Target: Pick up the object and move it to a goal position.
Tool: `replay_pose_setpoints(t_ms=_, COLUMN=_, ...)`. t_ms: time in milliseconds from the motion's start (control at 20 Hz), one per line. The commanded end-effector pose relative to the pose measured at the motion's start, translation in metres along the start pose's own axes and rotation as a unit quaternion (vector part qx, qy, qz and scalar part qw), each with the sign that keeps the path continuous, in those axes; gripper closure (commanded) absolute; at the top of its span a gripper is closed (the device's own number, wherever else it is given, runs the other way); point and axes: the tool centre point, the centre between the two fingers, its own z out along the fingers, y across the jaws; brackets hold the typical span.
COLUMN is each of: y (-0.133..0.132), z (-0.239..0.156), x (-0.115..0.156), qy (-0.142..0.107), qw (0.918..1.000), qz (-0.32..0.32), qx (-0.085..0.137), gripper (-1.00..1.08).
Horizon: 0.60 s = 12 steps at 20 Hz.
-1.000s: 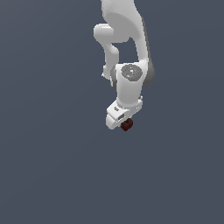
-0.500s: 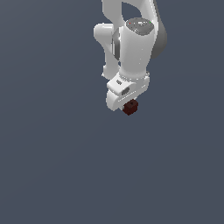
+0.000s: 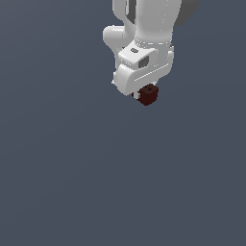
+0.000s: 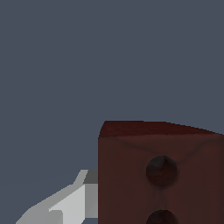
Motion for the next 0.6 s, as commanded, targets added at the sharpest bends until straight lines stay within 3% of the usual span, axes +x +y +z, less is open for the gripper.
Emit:
replay_pose_setpoints(t_ms=0, y=-0.001, z=-0.020, x=-0.001, qy=0.000, qw=1.0000, qz=0.000, qx=0.000, gripper=1.08)
replay_pose_setpoints(t_ms=550, y=-0.003, z=-0.058, x=-0.001, qy=0.000, qw=1.0000, qz=0.001, qx=0.000, gripper=1.08)
